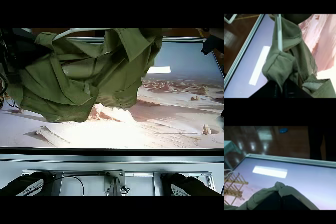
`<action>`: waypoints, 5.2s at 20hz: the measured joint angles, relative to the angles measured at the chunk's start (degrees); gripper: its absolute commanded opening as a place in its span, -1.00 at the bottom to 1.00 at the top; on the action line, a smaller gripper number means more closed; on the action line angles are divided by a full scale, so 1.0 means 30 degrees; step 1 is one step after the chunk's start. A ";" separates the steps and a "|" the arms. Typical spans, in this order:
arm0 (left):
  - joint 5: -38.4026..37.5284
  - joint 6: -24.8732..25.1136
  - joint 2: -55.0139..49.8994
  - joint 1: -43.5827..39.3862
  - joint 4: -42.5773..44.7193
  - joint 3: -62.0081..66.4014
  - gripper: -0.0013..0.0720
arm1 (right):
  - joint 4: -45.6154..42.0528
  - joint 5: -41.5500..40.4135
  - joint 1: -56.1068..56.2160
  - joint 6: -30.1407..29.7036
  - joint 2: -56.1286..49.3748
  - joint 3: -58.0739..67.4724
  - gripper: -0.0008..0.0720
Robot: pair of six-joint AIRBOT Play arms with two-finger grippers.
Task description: Fold the shirts.
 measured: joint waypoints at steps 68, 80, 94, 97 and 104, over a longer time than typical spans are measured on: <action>0.0670 -0.1858 -0.0168 -0.1180 0.2251 0.0000 -0.82 | 0.5151 0.1413 0.5151 -0.2076 -0.0678 0.0000 -0.76; 0.1559 -0.2025 -0.0262 -0.1260 0.2200 0.0000 -0.83 | 0.2674 0.3534 0.5421 -0.2266 0.0772 0.0000 0.29; 0.1559 -0.2229 -0.0364 -0.1260 0.2200 -0.0007 -0.82 | 0.1625 0.5610 -0.3191 -0.4721 0.0204 0.0000 0.70; 0.1552 -0.2244 -0.0401 -0.1260 0.2200 -0.0007 -0.82 | 0.4473 0.6725 -0.2943 -1.0061 -0.0474 0.0007 0.70; 0.1552 -0.2273 -0.0401 -0.1260 0.2200 0.0000 -0.82 | 0.1049 0.8998 -0.0007 -1.3690 -0.1392 -0.0015 0.70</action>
